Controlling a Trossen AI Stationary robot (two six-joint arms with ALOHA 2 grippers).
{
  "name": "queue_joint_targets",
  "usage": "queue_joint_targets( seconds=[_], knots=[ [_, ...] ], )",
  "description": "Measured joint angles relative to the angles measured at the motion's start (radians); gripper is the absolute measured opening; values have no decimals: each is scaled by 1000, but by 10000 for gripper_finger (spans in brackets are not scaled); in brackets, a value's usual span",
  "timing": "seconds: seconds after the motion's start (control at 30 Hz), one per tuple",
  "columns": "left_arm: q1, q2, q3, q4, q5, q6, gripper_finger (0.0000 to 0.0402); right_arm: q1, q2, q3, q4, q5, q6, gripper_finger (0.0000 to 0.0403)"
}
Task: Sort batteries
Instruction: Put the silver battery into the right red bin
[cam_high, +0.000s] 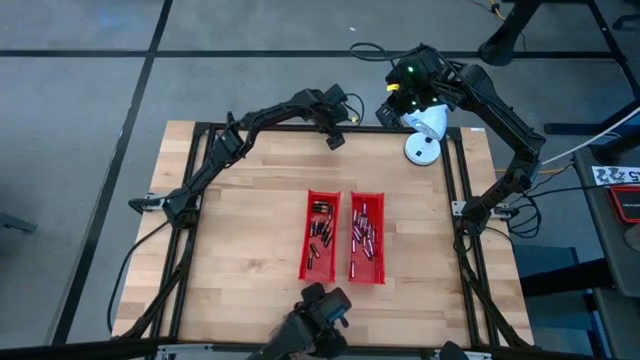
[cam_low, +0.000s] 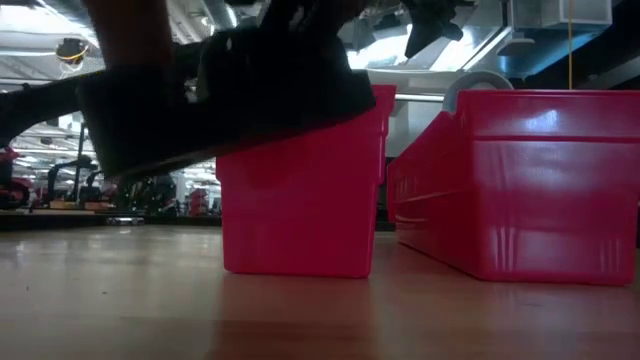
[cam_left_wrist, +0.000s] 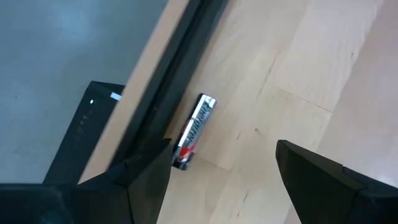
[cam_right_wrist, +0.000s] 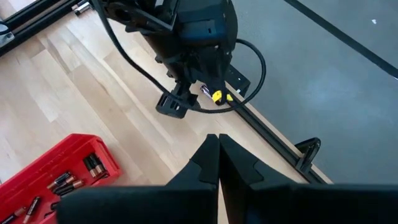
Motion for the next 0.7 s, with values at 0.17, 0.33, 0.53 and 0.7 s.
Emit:
queue_joint_targets(
  seconds=[0.17, 0.33, 0.53, 0.7],
  knots=[
    [26, 17, 0, 6, 78, -17, 276, 0, 0, 0, 0, 0, 2, 5],
    [47, 28, 0, 1, 139, -40, 276, 0, 0, 0, -2, 0, 3, 5],
    [57, 39, 0, -16, 159, -49, 254, 0, 0, 0, -6, 0, 4, 5],
    [57, 40, 0, -8, 164, -48, 214, 0, 0, 0, -6, 0, 4, 5]
  ],
)
